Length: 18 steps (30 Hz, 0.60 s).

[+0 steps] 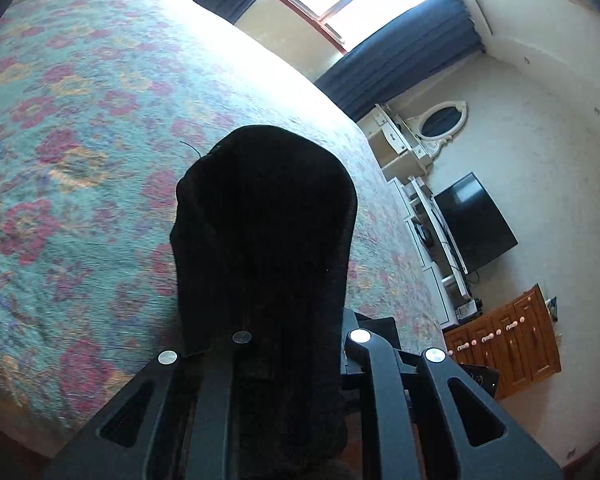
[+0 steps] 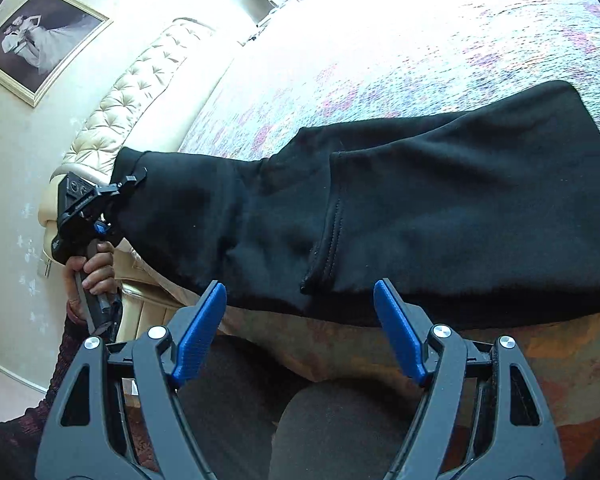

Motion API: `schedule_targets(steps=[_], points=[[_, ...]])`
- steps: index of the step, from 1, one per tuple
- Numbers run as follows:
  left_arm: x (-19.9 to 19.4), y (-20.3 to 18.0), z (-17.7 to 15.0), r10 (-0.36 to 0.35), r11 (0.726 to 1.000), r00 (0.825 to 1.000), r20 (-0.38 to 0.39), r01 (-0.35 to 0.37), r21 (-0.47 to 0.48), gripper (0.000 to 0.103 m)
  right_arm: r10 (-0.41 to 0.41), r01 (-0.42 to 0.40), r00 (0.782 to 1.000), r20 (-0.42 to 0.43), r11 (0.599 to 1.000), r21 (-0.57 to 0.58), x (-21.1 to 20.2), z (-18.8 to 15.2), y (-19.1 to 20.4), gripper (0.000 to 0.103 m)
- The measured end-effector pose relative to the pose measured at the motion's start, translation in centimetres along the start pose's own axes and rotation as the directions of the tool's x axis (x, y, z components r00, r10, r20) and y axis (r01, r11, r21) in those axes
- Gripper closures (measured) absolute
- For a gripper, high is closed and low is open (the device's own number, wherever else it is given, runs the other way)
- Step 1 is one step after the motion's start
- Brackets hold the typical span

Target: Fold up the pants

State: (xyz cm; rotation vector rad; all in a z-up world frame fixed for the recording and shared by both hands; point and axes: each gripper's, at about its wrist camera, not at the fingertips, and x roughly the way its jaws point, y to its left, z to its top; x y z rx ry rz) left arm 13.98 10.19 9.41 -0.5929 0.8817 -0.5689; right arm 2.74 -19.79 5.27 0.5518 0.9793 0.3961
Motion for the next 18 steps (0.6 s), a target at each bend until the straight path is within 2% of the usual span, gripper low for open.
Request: schedule_targets(steps=[3,6,8,12,18], points=[[2.9,-3.7,-0.2,0.016,0.997,0.999,-0.044,-0.012,0.080,0.088,-0.008,0.007,1.000,0.029,0.999,0.033,-1.4,-0.1,-0.9,0.027],[6.1,-6.1,-1.2,0.023,0.994,0.996,-0.089,-0.013,0.113,0.088,-0.002,-0.001,0.999,0.050,0.997,0.071,-2.3,-0.1,-1.5,0.027],[8.2,-7.0,-2.1,0.034,0.992,0.993,-0.115,-0.020,0.123,0.088,-0.010,0.005,0.998,0.066,0.997,0.079,-2.9,-0.1,-1.6,0.027],[12.0,-9.2,-3.9,0.106,0.978,0.983,-0.149,-0.077,0.192,0.088,-0.021,0.012,0.994,0.110,0.996,0.088,-3.4,0.1,-1.6,0.027],[17.1,-9.9,-6.6,0.169,0.974,0.963,-0.208,-0.130,0.188,0.088,-0.074,0.045,0.978,0.195,0.988,0.151,-5.2,0.5,-3.0,0.027]])
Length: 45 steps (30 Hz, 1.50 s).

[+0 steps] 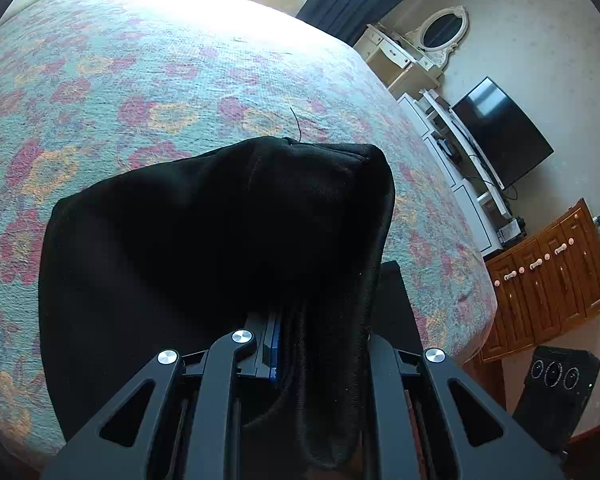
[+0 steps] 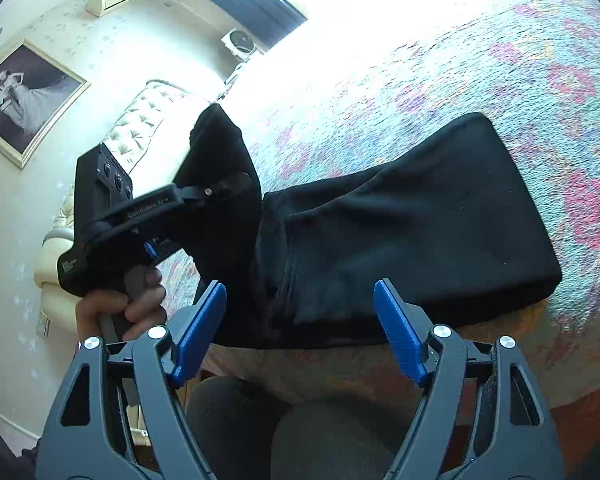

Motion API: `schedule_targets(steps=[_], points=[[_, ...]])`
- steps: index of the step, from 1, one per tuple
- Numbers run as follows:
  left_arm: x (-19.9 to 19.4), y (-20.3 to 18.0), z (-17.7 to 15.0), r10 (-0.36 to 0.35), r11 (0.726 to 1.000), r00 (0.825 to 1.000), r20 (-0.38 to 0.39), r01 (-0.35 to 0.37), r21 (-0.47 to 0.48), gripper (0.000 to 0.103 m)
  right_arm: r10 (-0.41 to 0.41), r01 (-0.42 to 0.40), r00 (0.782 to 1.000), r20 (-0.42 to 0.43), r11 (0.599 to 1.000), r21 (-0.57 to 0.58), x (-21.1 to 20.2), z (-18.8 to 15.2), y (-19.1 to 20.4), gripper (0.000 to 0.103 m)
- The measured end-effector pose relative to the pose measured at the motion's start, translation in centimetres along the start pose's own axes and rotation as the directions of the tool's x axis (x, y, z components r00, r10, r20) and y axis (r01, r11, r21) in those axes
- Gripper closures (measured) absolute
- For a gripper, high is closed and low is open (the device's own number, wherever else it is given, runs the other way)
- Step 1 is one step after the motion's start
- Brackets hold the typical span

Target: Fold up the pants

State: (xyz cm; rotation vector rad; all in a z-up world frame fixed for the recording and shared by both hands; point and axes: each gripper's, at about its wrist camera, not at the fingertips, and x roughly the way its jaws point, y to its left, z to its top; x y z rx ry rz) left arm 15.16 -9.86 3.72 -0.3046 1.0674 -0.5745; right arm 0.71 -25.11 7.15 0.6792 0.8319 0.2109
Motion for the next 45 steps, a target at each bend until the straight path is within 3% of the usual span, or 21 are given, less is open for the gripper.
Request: schedule_targets(steps=[8,9,14,18,20,23,26,30,32,36,40,45], points=[[6.0,-1.4,-2.0,0.114,0.993,0.991,-0.068,-0.112,0.037,0.084,-0.010,0.008,0.999,0.038,0.999,0.050,-0.3,0.6,-1.5,0.027],[6.4,-1.6,-2.1,0.124,0.992,0.990,-0.070,-0.121,0.045,0.081,-0.009,0.007,0.999,0.042,0.999,0.048,-0.3,0.6,-1.5,0.027],[6.0,-2.4,-2.9,0.064,0.997,0.996,-0.058,-0.061,0.051,0.041,-0.019,0.016,0.998,0.053,0.998,0.061,-0.4,0.7,-2.1,0.027],[4.1,-2.6,-3.3,0.039,0.999,0.998,-0.039,-0.039,0.019,0.030,0.001,-0.011,0.995,0.095,0.995,0.103,-1.3,1.0,-3.2,0.023],[2.8,-2.6,-3.5,0.063,0.997,0.998,-0.018,-0.063,0.038,0.029,0.050,-0.071,0.989,0.141,0.987,0.144,-2.2,1.1,-3.8,0.023],[0.2,-2.2,-4.3,0.153,0.982,0.987,0.046,-0.157,0.109,0.028,-0.013,0.000,0.993,0.121,0.994,0.107,-1.9,1.4,-3.9,0.021],[-3.0,-0.7,-5.2,0.260,0.952,0.956,0.133,-0.277,0.130,0.020,0.005,-0.010,0.999,0.034,0.992,0.126,0.1,1.5,-4.8,0.021],[-6.2,3.6,-6.5,0.323,0.940,0.934,0.152,-0.335,0.063,0.019,-0.002,0.005,1.000,-0.031,0.995,0.104,2.3,1.9,-5.0,0.021],[-7.2,6.6,-7.2,0.331,0.943,0.934,0.131,-0.333,-0.007,0.019,-0.007,0.010,0.999,-0.032,0.996,0.088,3.0,2.6,-4.8,0.021],[-8.6,11.4,-8.7,0.274,0.953,0.954,0.119,-0.252,-0.170,0.019,-0.027,0.033,0.997,-0.075,0.997,0.067,5.5,3.8,-4.8,0.021],[-8.5,13.1,-9.2,0.275,0.942,0.955,0.109,-0.245,-0.229,0.019,0.002,0.011,0.987,-0.160,0.997,0.079,9.0,3.5,-4.7,0.023],[-7.8,12.6,-9.2,0.281,0.949,0.952,0.121,-0.257,-0.183,0.019,-0.024,0.031,0.980,-0.197,0.999,0.034,11.2,2.7,-3.4,0.051]])
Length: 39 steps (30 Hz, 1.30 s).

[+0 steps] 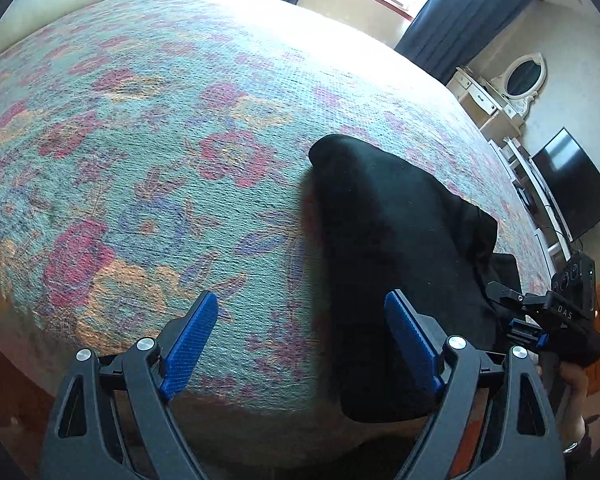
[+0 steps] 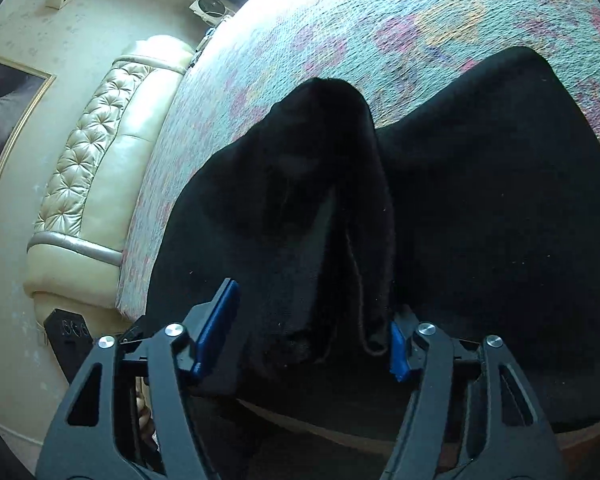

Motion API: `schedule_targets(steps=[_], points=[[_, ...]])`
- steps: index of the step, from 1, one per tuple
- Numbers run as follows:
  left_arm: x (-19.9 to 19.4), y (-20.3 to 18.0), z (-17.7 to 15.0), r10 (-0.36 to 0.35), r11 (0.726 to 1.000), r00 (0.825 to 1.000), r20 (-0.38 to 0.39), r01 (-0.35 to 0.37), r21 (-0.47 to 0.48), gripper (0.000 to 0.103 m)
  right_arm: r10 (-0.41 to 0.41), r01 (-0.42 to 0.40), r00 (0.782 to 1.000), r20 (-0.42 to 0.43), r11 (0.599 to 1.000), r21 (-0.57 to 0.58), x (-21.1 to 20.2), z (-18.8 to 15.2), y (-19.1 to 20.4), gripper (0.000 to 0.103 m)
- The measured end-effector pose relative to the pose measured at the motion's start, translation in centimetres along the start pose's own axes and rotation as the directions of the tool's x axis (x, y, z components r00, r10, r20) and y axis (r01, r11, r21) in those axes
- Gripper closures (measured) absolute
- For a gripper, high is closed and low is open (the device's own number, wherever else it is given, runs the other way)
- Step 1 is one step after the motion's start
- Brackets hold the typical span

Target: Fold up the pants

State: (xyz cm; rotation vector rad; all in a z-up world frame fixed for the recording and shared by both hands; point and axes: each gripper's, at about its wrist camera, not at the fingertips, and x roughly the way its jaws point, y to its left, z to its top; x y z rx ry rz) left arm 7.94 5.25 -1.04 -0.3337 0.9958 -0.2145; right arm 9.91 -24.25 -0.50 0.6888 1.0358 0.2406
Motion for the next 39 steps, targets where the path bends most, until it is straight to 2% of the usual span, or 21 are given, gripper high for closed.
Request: schedule_targets(steps=[1,3,6,13,20,25,29,35,39], points=[[0.1,-0.1,-0.1,0.005,1.000,1.000,0.006,-0.005,0.007,0.019,-0.015,0.015,1.000,-0.001,1.000,-0.006,0.2,-0.1,0.1,0.054],[0.2,0.0,-0.2,-0.001,1.000,1.000,0.004,0.001,0.000,0.019,-0.042,0.042,0.999,-0.005,0.999,-0.020,0.3,0.0,0.2,0.075],[0.2,0.1,-0.1,-0.015,1.000,1.000,0.005,0.015,-0.021,0.019,-0.037,0.037,0.999,0.011,0.999,-0.006,-0.2,0.1,0.2,0.086],[0.0,-1.0,-0.4,-0.045,0.999,0.999,0.022,0.044,0.030,0.019,-0.080,0.095,0.989,0.127,0.989,-0.113,-4.4,0.1,2.9,0.088],[0.9,-3.2,-1.2,-0.101,0.990,0.995,0.003,0.100,0.096,0.019,-0.146,0.167,0.965,0.218,0.983,-0.082,-9.0,-0.3,0.3,0.088],[1.8,-4.4,-1.7,-0.115,0.987,0.993,-0.026,0.117,0.109,0.019,-0.196,0.205,0.961,0.193,0.978,-0.025,-9.4,-1.9,-3.5,0.088],[2.2,-4.7,-1.8,-0.121,0.986,0.992,-0.035,0.125,0.112,0.019,-0.171,0.168,0.969,0.177,0.985,0.029,-9.6,-1.8,-6.1,0.088],[2.5,-5.2,-1.9,-0.132,0.984,0.990,-0.048,0.136,0.114,0.019,-0.160,0.154,0.975,0.156,0.987,0.053,-9.2,-2.1,-7.5,0.088],[2.7,-5.4,-1.7,-0.133,0.983,0.990,-0.055,0.139,0.119,0.019,-0.097,0.080,0.985,0.141,0.990,0.117,-8.9,-1.8,-8.9,0.088]])
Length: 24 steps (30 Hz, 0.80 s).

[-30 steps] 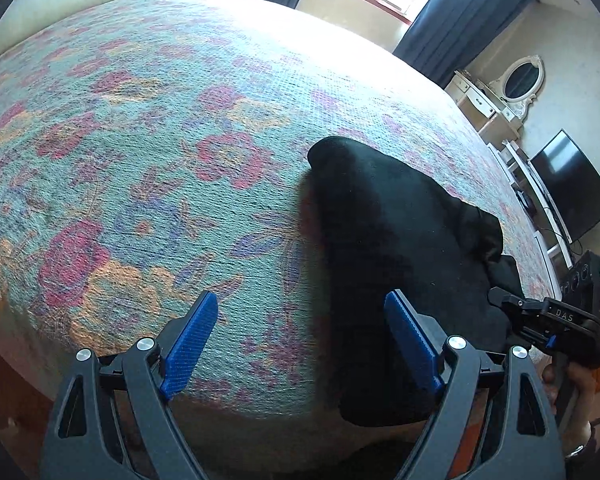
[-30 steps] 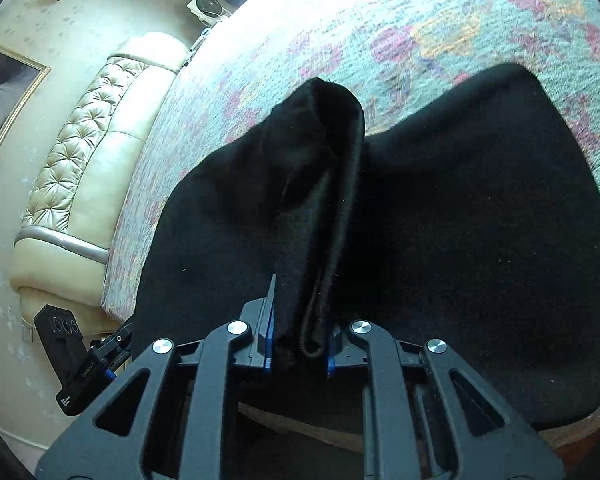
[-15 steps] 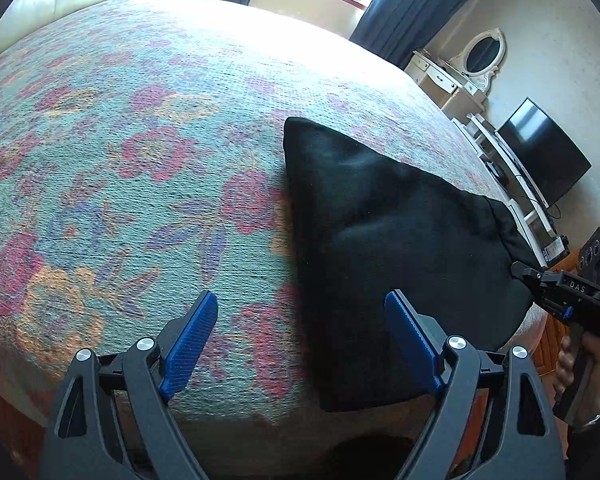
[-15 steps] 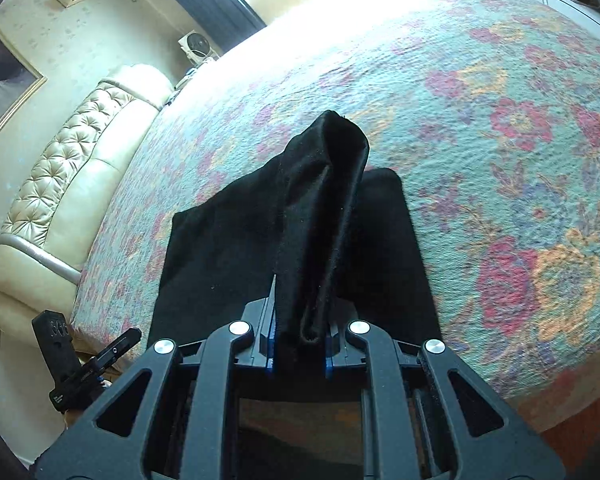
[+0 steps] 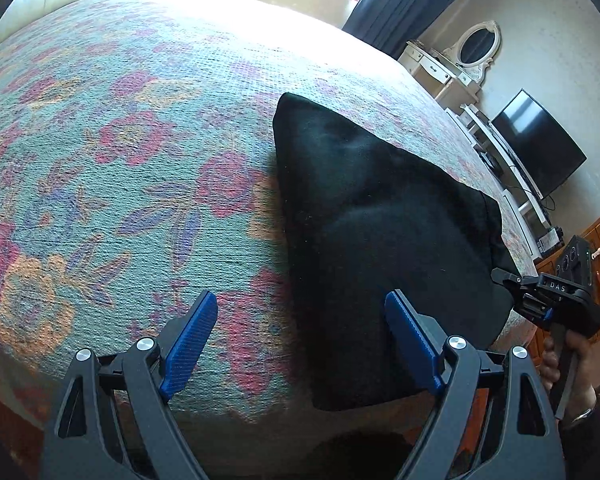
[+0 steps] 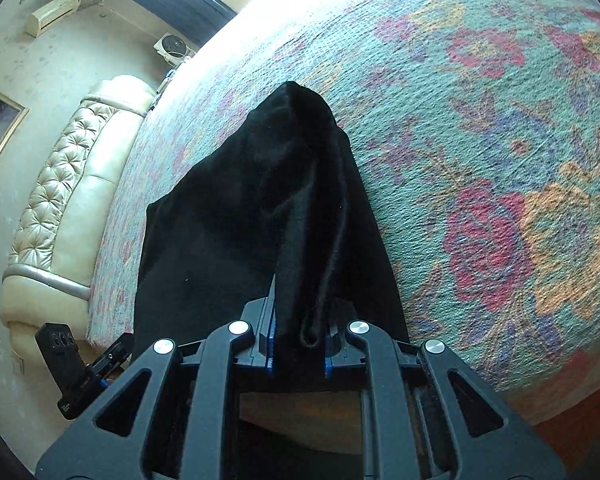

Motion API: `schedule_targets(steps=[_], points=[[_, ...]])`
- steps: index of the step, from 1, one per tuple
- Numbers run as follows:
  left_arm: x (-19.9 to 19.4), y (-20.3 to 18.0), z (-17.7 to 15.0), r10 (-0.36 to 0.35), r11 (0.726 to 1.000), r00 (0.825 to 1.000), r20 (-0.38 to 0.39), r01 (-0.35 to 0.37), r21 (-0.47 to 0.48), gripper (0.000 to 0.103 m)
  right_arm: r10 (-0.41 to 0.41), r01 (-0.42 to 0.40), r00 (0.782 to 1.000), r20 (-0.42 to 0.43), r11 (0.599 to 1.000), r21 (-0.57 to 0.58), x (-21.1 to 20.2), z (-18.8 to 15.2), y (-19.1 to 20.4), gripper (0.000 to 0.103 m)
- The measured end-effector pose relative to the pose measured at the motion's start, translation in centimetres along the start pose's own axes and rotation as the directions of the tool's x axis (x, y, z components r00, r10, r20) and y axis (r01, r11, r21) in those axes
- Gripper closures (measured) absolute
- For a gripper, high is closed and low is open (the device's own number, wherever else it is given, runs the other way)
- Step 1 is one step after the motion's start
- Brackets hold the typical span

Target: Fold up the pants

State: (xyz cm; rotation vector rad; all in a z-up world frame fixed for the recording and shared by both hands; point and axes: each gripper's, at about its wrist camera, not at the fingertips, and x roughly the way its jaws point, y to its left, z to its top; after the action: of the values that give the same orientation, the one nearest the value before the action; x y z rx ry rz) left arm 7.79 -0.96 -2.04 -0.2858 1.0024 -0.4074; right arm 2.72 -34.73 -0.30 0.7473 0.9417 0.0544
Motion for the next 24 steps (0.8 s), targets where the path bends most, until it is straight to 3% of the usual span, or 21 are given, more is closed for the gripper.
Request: schedule_targets(steps=[24], points=[[0.9,0.6,0.1,-0.009,1.000,0.999,-0.033,0.008,-0.030,0.017,0.076,-0.075,0.997,-0.012,0.996,0.052,-1.6,0.8,-4.1,0.081]])
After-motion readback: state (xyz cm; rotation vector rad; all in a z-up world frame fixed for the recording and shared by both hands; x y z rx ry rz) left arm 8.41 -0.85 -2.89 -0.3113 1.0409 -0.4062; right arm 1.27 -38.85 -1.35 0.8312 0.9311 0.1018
